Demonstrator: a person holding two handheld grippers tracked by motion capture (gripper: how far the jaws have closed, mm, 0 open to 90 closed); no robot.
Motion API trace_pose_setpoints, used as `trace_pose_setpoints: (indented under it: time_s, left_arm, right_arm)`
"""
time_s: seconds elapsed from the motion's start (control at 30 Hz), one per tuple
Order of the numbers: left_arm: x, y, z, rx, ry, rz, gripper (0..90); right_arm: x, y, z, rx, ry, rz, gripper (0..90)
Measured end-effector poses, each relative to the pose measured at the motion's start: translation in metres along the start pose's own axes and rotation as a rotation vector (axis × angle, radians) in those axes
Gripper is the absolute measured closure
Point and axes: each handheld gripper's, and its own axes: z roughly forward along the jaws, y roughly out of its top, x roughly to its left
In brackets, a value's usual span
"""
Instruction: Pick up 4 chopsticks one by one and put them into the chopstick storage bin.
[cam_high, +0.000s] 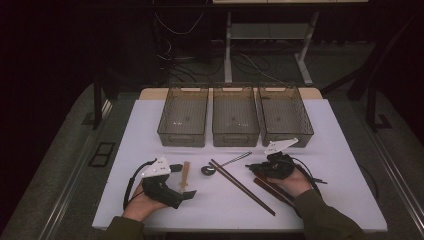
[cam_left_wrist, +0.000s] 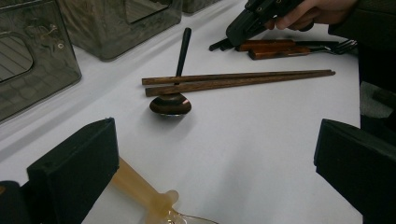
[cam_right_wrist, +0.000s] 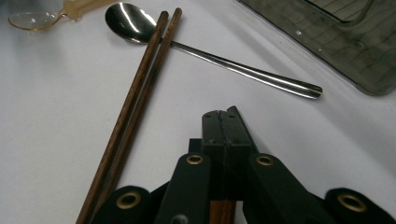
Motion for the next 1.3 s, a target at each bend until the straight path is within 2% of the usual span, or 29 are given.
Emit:
trace_pose_setpoints:
  time_s: [0.2,0.33,0.43,0.5,0.53,0.57,0.7,0.87,1.0,1.3]
  left_arm:
    - [0.0,0.0,0.0,0.0,-0.002,-0.001,0.0]
    - [0.0,0.0,-0.001,-0.004,0.0,-0.003,0.0]
    - [0.0,0.0,-0.001,-0.004,0.001,-0.004,0.0]
    - [0.0,0.0,-0.001,-0.003,0.002,-0.004,0.0]
    - [0.0,0.0,0.0,-0.002,0.002,-0.004,0.0]
    - [0.0,0.0,0.0,-0.001,0.001,-0.003,0.0]
    - [0.0,0.0,0.0,-0.002,0.002,-0.003,0.0]
    - [0.0,0.0,0.0,0.0,0.002,-0.003,0.0]
    - [0.0,0.0,0.0,0.002,0.001,-0.002,0.0]
    - [0.0,-0.001,0.001,0.003,-0.001,-0.004,0.0]
  right_arm:
    - [-0.002,0.001,-0.009,-0.026,-0.001,0.011,89.7]
    - [-0.008,-0.002,-0.027,-0.042,-0.018,0.02,88.2]
    - [-0.015,-0.011,-0.049,-0.019,-0.066,0.014,88.6]
    - [-0.018,-0.016,-0.055,-0.01,-0.082,0.018,89.0]
    - [-0.027,-0.027,-0.069,0.006,-0.117,0.039,89.7]
    - [-0.027,-0.027,-0.069,0.006,-0.117,0.039,89.7]
    - [-0.042,-0.047,-0.089,0.017,-0.172,0.081,89.8]
    - [-0.052,-0.07,-0.105,0.068,-0.231,0.107,89.9]
    - [-0.057,-0.08,-0.113,0.072,-0.25,0.127,89.9]
    - [-0.057,-0.09,-0.116,0.106,-0.257,0.143,89.9]
